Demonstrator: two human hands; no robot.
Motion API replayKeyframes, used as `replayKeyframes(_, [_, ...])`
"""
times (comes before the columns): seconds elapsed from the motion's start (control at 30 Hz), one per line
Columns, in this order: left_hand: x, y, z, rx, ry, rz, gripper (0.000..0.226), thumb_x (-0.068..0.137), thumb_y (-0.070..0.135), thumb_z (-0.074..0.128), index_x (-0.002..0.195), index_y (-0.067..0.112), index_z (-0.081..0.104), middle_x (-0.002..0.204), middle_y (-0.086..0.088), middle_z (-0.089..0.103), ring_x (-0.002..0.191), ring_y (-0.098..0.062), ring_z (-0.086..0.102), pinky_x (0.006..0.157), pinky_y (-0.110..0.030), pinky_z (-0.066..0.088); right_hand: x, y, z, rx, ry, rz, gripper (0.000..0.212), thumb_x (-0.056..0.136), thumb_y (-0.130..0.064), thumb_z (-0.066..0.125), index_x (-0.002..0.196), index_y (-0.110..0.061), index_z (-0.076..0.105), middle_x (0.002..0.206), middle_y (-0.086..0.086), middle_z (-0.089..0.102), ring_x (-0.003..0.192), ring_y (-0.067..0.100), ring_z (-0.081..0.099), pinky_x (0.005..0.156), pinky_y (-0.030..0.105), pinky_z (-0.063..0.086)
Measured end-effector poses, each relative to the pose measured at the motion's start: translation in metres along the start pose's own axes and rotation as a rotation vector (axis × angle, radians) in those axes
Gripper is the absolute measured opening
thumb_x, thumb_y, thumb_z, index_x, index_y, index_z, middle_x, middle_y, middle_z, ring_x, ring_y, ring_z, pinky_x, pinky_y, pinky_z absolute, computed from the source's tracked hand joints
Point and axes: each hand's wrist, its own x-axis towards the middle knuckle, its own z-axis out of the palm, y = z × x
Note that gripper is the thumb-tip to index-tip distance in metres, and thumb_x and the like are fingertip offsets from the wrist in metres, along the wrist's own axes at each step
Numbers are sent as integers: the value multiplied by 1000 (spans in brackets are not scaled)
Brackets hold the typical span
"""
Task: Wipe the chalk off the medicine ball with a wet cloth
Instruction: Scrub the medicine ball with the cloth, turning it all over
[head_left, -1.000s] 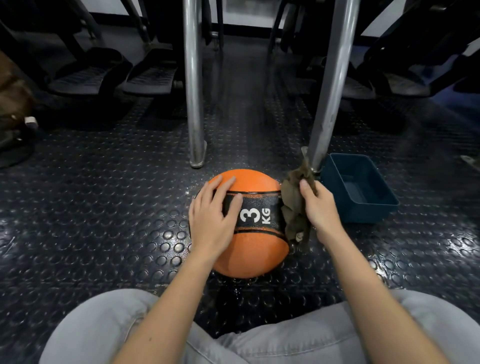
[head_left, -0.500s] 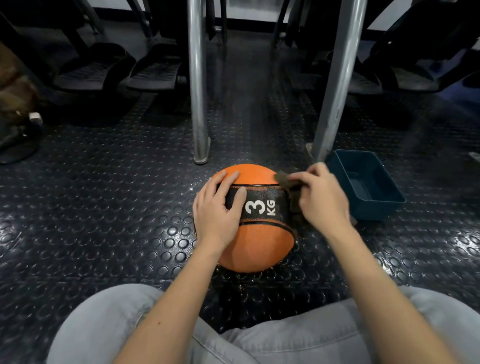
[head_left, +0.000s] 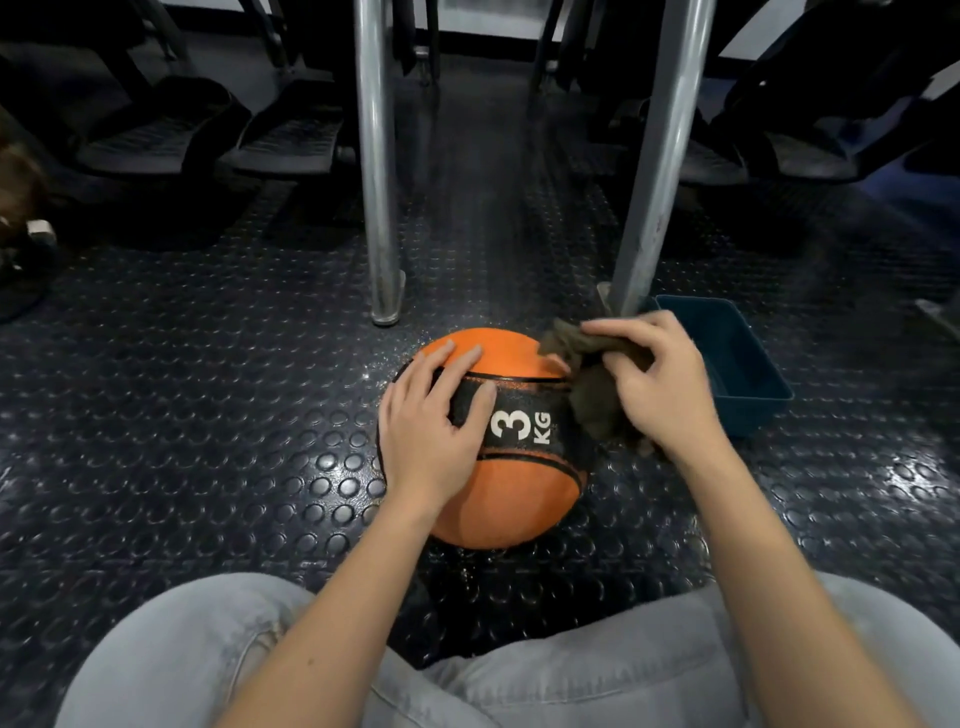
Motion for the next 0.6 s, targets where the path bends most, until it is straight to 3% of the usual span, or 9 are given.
replayKeyframes(0.07, [0,-3,-1,-15,-4,1,54,85,61,33,129,39,54,140,14,47,133,-12,37,112,-44,25,-6,-16,1,214,-193,-152,42,82,7,59,99,-30,68,97,4,55,91,4,54,86,9,37])
replayKeyframes(0.13, [3,-4,-3,-33,-16,-4,55,83,60,33,129,38,55,141,13,46,132,-12,37,111,-45,26,-8,-19,9,241,-384,-167,45,81,8,60,97,-33,68,99,4,57,94,7,56,90,18,42])
replayKeyframes(0.23, [6,-3,-3,-28,-30,-25,58,83,64,30,130,40,53,142,16,44,133,-9,34,113,-44,23,0,9,14,-143,-233,-8,43,86,0,53,101,-37,69,98,-3,50,96,15,53,84,32,44])
replayKeyframes(0.3, [4,-3,-3,-37,-21,-22,57,83,64,31,130,40,53,141,17,44,133,-8,33,113,-44,23,-1,18,6,-321,-94,120,41,89,-5,50,104,-38,67,97,-6,44,97,17,52,79,31,42])
replayKeyframes(0.37, [2,-4,-4,-62,5,-21,55,84,63,33,129,40,54,140,17,45,132,-7,35,113,-43,24,0,9,1,-111,-10,59,40,87,-3,54,101,-39,66,96,-4,48,92,8,50,83,19,41])
replayKeyframes(0.43, [1,-5,-4,-61,9,-13,54,84,62,35,128,39,55,139,16,47,131,-8,36,112,-43,26,-4,-6,3,111,-91,-101,42,83,3,58,99,-35,67,95,1,53,88,3,51,84,8,37])
replayKeyframes(0.53, [2,-5,-5,-67,-7,1,53,85,61,35,128,38,55,140,16,46,132,-8,36,112,-44,26,-6,-6,17,183,-255,-109,49,81,9,58,90,-39,67,95,4,55,92,10,55,87,18,42])
replayKeyframes(0.6, [2,-5,-5,-75,-15,-12,54,84,63,34,129,40,54,141,18,43,133,-7,33,114,-43,22,-1,10,18,-51,-177,-1,46,84,4,52,90,-39,68,95,-2,50,92,13,52,82,27,43])
